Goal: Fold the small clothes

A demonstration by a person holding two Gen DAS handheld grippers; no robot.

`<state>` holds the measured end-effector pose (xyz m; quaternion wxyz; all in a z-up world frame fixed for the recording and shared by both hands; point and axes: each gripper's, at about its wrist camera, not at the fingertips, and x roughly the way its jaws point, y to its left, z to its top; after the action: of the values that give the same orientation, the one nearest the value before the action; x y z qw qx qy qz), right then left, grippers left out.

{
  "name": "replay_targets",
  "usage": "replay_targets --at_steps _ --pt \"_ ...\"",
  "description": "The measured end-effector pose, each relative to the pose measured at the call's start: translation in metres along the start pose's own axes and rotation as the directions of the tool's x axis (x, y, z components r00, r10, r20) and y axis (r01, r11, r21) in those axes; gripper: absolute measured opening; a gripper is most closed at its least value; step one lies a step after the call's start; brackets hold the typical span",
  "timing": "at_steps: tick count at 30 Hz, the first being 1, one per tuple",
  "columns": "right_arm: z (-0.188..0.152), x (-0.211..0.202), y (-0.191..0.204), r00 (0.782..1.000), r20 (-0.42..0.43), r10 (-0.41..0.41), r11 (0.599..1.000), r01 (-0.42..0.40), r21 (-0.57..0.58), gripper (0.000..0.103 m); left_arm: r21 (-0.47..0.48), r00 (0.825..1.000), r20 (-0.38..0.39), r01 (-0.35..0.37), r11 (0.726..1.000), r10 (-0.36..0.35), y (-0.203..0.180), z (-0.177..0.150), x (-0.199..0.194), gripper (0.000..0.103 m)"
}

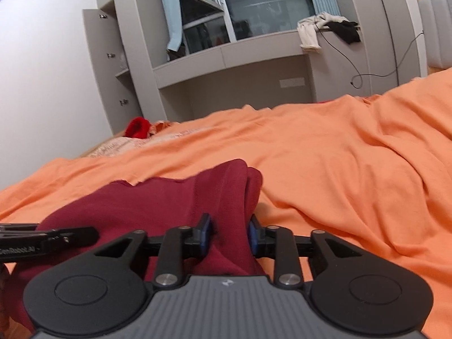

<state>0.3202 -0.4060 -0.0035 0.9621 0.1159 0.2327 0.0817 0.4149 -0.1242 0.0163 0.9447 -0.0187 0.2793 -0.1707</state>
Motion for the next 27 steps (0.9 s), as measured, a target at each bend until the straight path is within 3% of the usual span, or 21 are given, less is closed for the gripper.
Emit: replay_targets --at_steps 4,5,11,12,21,27 --pt "-0.008 -0.004 -0.006 1.000 -0.011 -0.015 1.000 0.016 0.003 0.055 0.000 0.999 -0.003 -0.040 0.999 0.040 0.000 -0.004 -0.001 0.063" --pt "-0.010 -0.006 -0.007 1.000 -0.009 -0.017 1.000 0.017 0.007 0.065 -0.003 0.999 0.003 -0.044 0.999 0.044 0.000 -0.005 -0.002 0.072" --pt "-0.013 -0.029 -0.011 0.999 0.044 -0.023 1.000 0.022 0.014 0.097 0.006 0.995 0.065 -0.075 0.997 0.074 -0.002 -0.007 -0.022 0.101" --pt "-0.014 -0.034 -0.010 0.998 0.056 -0.020 1.000 0.019 0.012 0.103 0.009 0.994 0.076 -0.083 0.997 0.082 -0.002 -0.008 -0.026 0.102" --pt "-0.020 -0.083 0.012 0.983 0.181 -0.041 0.997 0.053 -0.060 0.103 0.044 0.973 0.199 -0.129 0.991 0.118 -0.012 -0.018 -0.072 0.102" --pt "-0.033 -0.120 0.033 0.966 0.255 -0.046 0.988 0.082 -0.129 0.103 -0.007 0.956 0.266 -0.125 0.992 0.122 -0.013 -0.032 -0.108 0.102"
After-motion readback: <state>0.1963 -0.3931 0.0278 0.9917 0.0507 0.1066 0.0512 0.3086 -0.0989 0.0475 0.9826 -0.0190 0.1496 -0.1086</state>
